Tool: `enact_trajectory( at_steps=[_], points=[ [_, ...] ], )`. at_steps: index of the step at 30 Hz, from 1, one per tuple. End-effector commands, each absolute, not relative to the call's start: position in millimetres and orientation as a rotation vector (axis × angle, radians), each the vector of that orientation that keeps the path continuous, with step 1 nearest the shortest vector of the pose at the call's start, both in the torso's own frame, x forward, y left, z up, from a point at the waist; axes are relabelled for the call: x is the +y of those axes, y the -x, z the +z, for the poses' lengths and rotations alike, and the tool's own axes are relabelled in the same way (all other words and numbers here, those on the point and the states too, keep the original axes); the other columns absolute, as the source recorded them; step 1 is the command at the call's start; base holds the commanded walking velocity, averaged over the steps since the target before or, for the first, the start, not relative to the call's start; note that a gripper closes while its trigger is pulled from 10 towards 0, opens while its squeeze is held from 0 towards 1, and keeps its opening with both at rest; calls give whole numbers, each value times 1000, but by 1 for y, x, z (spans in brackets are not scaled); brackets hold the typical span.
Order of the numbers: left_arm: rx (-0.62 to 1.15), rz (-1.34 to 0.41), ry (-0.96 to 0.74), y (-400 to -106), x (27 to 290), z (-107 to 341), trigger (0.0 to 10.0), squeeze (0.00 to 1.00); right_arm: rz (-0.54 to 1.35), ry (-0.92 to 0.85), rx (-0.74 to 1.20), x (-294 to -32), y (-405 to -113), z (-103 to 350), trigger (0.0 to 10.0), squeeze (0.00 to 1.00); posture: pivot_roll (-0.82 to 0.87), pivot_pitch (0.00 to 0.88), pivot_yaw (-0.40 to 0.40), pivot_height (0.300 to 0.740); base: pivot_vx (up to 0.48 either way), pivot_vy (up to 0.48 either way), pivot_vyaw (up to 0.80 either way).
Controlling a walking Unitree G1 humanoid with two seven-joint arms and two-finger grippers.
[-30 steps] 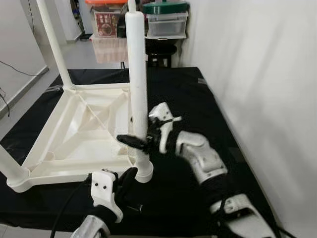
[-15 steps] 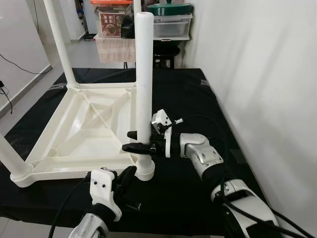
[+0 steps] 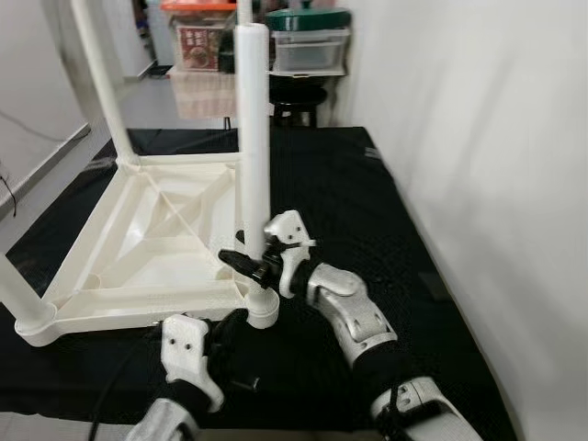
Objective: Building children table
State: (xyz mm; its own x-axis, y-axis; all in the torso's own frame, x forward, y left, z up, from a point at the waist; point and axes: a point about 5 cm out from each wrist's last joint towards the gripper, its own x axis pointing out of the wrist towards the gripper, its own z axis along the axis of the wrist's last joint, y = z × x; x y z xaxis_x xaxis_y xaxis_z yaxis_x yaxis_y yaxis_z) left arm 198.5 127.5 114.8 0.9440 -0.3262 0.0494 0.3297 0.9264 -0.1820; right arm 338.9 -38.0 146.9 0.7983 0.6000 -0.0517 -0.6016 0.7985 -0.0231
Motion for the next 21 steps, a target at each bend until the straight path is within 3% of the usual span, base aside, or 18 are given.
enact_trajectory(
  at_steps=[1, 7, 8, 9, 10, 11, 18, 19, 20, 21],
  points=[
    [-5, -330, 180, -199, 132, 113, 10000, 0, 644, 41, 147, -35, -330, 128, 0, 0, 10, 0, -2, 740, 0, 0, 0],
    [6, -351, 184, -201, 131, 112, 10000, 0, 772, 58, 173, -27, -324, 123, 0, 0, 28, 0, -12, 740, 0, 0, 0],
    [5, -349, 182, -201, 131, 112, 10000, 0, 782, 72, 180, -26, -325, 122, 4902, 0, 28, 0, -11, 740, 0, 0, 0],
    [5, -349, 182, -201, 131, 112, 10000, 0, 782, 72, 180, -26, -325, 122, 4902, 0, 28, 0, -11, 740, 0, 0, 0],
    [4, -346, 180, -201, 131, 112, 10000, 0, 806, 44, 177, -26, -328, 124, 10000, 0, 38, 0, -16, 740, 0, 0, 0],
    [3, -343, 178, -201, 131, 113, 10000, 0, 881, 12, 161, -25, -330, 128, 10000, 1000, 43, 0, -17, 740, 0, 0, 0],
    [2, -341, 179, -201, 130, 113, 10000, 0, 1155, -24, 68, -25, -331, 146, 10000, 1000, 43, 0, -17, 740, 0, 0, 0],
    [3, -342, 180, -201, 129, 112, 10000, 0, 1237, -1, 44, -30, -331, 151, 10000, 788, 44, 0, -18, 740, 0, 0, 0],
    [3, -342, 180, -201, 129, 112, 10000, 0, 1237, -1, 44, -30, -331, 151, 10000, 788, 44, 0, -18, 740, 0, 0, 0],
    [4, -344, 182, -201, 129, 112, 10000, 0, 1292, 19, 32, -35, -331, 156, 10000, 51, 48, 0, -18, 740, 0, 0, 0]
  ],
)
